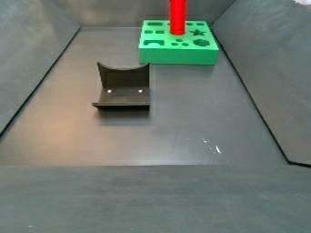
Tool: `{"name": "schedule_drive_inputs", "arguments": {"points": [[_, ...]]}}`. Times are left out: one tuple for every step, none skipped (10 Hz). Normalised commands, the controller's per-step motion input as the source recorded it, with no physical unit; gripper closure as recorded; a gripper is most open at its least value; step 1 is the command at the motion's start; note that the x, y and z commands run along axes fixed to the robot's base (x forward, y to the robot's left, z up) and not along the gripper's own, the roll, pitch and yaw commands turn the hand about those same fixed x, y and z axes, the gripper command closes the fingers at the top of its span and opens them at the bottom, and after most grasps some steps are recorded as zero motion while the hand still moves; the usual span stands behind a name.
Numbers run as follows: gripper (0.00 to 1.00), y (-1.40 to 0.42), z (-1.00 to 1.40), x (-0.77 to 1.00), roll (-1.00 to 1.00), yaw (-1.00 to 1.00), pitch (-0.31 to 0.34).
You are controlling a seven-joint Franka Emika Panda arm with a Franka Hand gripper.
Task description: Insert the round object.
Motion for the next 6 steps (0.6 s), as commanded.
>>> {"name": "schedule_drive_inputs", "arguments": {"points": [[1.0,0.0,-0.39,-0.02,-0.01,0.0,-0.117],[1.0,0.0,-0.33,-0.06,-0.06,0.0,-0.179],[1.0,-0.01,-0.31,-0.09,-0.08,0.0,-0.21],[1.0,-0.05,-0.32,-0.14,-0.03,0.0,-0.21],[1.0,-0.02,-0.25,-0.14,-0.02,0.0,-0.227],[1.0,0.0,-0.2,-0.13,0.0,0.0,-0.206]]}}
